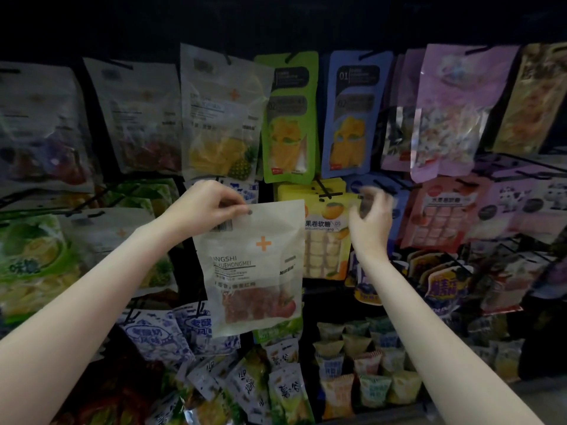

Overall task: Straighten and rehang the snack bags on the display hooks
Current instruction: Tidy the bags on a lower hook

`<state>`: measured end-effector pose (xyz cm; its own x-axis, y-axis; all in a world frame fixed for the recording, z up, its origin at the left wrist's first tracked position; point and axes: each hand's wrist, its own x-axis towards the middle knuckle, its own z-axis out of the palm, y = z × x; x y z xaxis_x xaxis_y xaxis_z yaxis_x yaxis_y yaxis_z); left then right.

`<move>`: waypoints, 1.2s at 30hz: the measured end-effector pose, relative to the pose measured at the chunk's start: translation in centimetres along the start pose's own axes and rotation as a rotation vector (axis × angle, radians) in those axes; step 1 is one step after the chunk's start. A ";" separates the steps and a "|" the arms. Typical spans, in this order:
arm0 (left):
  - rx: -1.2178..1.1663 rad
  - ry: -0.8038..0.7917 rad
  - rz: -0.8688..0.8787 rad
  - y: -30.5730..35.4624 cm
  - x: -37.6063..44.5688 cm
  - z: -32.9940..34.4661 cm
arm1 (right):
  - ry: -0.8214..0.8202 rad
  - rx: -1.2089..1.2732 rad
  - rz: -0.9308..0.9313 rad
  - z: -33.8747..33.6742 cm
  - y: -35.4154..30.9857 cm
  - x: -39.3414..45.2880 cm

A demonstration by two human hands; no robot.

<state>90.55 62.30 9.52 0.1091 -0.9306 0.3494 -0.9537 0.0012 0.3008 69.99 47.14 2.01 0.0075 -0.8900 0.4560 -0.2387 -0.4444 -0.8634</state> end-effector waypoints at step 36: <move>-0.364 0.602 -0.119 -18.7 -5.6 -15.7 | -0.262 0.478 -0.257 24.4 -24.9 -6.2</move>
<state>112.20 73.23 15.82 0.4427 -0.5684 0.6935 -0.7832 0.1316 0.6077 99.57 61.25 15.38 0.2611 -0.7162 0.6472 0.2649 -0.5916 -0.7615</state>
